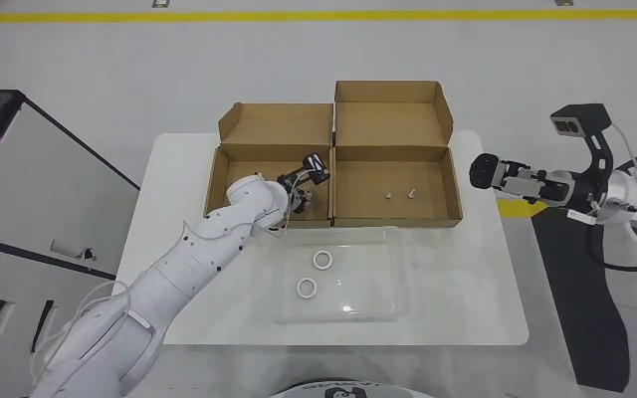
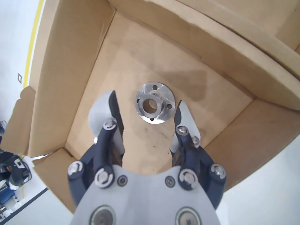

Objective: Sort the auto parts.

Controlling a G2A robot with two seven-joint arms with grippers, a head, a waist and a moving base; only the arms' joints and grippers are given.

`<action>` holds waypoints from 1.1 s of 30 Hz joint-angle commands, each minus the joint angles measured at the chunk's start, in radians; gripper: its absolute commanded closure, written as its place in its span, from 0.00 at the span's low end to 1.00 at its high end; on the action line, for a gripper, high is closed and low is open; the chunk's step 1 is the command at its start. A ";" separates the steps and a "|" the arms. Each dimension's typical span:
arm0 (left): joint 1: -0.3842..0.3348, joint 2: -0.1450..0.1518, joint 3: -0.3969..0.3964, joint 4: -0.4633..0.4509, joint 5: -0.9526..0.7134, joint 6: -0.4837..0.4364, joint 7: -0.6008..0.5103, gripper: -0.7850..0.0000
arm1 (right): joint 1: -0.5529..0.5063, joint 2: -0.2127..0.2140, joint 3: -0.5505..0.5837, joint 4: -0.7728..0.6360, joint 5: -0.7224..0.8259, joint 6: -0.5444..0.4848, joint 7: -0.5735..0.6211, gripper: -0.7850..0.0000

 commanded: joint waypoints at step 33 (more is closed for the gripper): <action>0.174 0.112 -0.196 -0.724 -0.144 -0.331 -0.399 0.00 | 0.000 0.000 0.000 0.000 0.000 0.000 0.000 0.00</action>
